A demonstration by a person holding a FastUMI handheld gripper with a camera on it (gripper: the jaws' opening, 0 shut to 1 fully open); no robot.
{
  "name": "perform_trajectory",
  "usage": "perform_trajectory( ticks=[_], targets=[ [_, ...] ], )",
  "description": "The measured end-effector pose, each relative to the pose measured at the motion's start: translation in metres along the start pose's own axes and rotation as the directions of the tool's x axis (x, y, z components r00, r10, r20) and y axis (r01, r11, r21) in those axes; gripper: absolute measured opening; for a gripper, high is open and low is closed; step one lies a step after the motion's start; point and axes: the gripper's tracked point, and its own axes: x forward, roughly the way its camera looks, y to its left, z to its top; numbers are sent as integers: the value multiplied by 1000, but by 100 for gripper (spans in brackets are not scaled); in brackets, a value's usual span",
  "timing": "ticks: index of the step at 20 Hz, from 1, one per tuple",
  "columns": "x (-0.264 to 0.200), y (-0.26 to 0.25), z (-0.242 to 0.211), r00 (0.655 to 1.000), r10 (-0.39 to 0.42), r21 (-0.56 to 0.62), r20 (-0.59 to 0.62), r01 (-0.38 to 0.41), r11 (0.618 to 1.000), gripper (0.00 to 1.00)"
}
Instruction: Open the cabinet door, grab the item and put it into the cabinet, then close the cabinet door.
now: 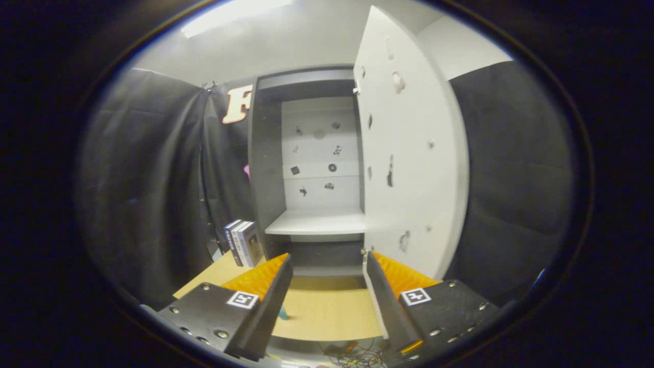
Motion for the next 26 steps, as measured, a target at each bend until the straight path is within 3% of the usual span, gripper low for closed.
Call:
perform_trajectory(
  ticks=[2, 3, 14, 26],
  targets=[
    [26, 21, -27, 999, 9, -15, -34, -10, 1000, 98],
    [41, 32, -40, 999, 13, -27, -49, -14, 1000, 99],
    [150, 114, -168, 964, 119, 7, -236, -121, 993, 99],
    [202, 145, -323, 886, 130, 46, -446, -122, 991, 99]
  ],
)
